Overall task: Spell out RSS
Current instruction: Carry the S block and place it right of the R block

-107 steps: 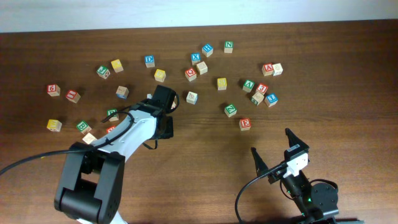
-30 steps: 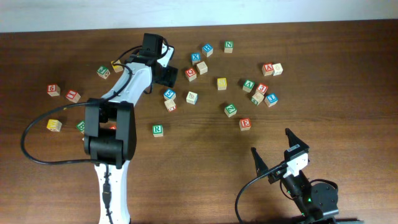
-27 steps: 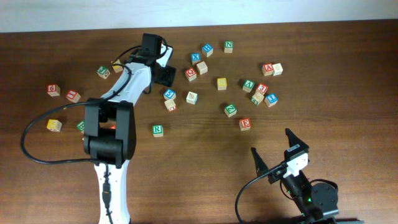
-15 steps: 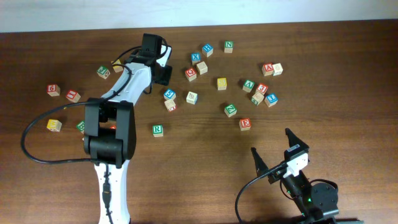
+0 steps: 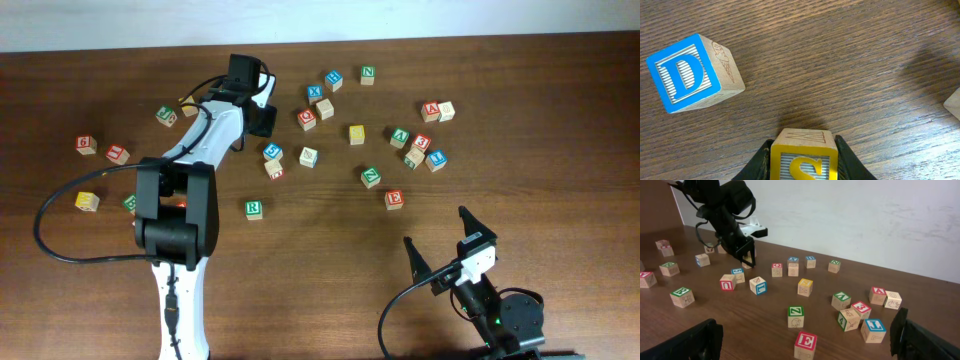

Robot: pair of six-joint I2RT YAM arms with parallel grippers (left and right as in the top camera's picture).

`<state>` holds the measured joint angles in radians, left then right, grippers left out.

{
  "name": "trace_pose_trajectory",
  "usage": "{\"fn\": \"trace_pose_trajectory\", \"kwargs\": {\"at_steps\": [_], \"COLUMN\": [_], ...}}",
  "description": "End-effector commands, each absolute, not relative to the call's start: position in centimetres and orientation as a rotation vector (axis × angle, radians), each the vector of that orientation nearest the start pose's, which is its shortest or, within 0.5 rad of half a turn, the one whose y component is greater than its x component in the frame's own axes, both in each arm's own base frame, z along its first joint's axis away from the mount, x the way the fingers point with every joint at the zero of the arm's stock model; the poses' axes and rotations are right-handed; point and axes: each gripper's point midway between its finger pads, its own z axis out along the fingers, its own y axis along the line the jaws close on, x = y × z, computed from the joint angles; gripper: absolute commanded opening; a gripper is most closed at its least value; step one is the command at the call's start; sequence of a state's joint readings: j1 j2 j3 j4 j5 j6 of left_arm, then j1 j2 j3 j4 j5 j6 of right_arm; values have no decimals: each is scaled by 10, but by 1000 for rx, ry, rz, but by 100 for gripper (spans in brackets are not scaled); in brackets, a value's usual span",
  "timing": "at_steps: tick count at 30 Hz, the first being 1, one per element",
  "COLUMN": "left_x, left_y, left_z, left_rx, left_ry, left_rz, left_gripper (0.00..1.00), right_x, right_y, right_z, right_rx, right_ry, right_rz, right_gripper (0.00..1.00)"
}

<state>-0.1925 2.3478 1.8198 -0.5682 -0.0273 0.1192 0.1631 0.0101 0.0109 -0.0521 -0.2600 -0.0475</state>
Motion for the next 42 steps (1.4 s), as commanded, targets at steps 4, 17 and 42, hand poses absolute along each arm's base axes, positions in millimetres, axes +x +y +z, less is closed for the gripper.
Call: {"fn": "trace_pose_trajectory", "kwargs": {"at_steps": [4,17,42], "left_x": [558,434,341], "left_y": [-95,-112,-133], "left_z": [19,234,29], "left_rx": [363,270,-102], "left_ry": [2630,2564,2739], "left_rz": [54,65,88], "left_gripper": [21,0,0], "right_x": [231,231,231], "right_y": [81,81,81], "right_z": [162,162,162], "right_rx": [-353,-353,-353], "right_ry": [1593,1593,1593], "right_rz": [300,300,301], "right_gripper": [98,98,98]}}
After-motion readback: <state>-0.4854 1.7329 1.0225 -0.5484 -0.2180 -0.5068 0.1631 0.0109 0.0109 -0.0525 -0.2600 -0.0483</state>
